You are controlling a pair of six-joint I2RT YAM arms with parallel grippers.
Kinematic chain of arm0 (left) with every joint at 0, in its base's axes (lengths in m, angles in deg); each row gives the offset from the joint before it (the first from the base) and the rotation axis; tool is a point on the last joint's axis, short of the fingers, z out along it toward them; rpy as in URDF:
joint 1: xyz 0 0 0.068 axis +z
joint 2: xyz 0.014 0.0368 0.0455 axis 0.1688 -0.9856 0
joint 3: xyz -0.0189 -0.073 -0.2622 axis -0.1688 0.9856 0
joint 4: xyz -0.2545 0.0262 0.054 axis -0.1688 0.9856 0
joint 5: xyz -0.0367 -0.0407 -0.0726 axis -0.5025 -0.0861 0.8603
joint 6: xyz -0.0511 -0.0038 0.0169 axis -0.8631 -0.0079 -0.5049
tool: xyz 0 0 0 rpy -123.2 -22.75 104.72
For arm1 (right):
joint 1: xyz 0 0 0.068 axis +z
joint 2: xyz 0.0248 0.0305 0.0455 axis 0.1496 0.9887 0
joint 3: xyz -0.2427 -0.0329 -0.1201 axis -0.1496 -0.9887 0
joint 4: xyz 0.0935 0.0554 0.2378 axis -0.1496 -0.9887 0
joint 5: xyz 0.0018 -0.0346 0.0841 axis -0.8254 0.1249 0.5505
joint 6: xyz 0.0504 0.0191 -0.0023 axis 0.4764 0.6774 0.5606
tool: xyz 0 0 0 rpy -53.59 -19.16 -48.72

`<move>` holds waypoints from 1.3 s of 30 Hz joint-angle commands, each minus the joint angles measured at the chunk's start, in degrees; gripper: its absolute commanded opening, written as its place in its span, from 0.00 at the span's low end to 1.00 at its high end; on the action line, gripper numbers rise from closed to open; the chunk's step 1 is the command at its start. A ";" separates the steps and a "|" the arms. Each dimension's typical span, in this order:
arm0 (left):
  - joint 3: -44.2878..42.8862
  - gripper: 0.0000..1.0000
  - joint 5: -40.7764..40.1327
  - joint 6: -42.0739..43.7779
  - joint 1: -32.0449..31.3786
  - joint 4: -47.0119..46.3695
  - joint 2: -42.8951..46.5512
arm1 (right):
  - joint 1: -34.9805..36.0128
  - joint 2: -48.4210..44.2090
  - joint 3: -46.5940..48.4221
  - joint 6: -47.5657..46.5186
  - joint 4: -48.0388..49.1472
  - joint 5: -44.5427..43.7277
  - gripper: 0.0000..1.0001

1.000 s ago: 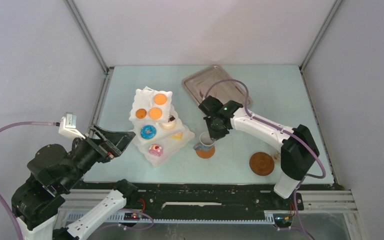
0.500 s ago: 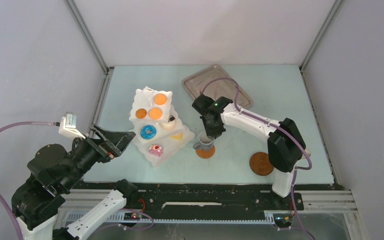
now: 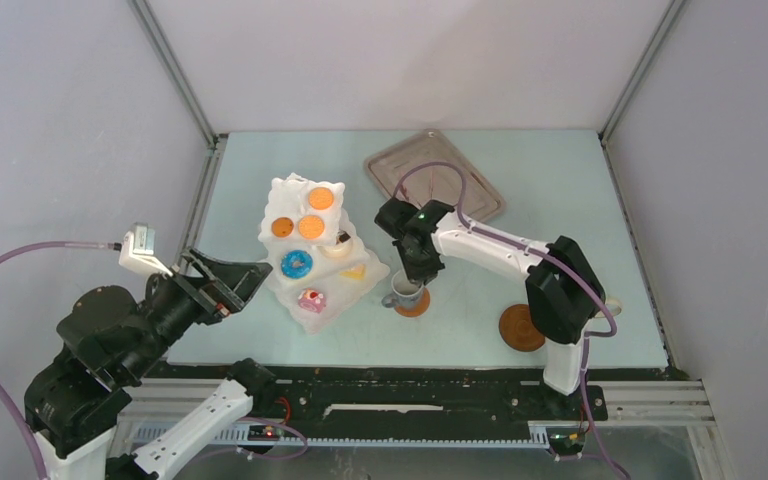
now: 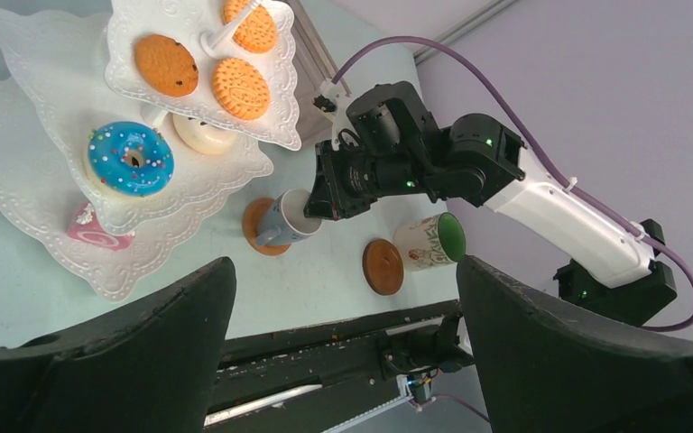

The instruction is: Serve the afternoon tea

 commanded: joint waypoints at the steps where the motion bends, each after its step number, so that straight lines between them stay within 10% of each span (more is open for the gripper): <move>1: -0.49 0.98 0.44 1.45 0.15 -0.77 -1.89 | 0.53 0.06 1.86 1.06 0.36 -1.75 0.00; 21: -0.77 0.99 2.21 2.50 0.15 -0.84 -2.37 | 3.57 -11.35 9.87 0.25 -9.53 -6.69 0.54; 30: -0.55 0.99 2.87 3.03 0.15 -0.68 -1.77 | 1.62 -38.80 -15.70 10.37 -8.67 -14.86 0.72; 39: -0.64 0.99 3.44 2.68 0.17 -0.65 -0.95 | -21.50 -55.20 -42.06 17.40 -4.07 -4.61 0.70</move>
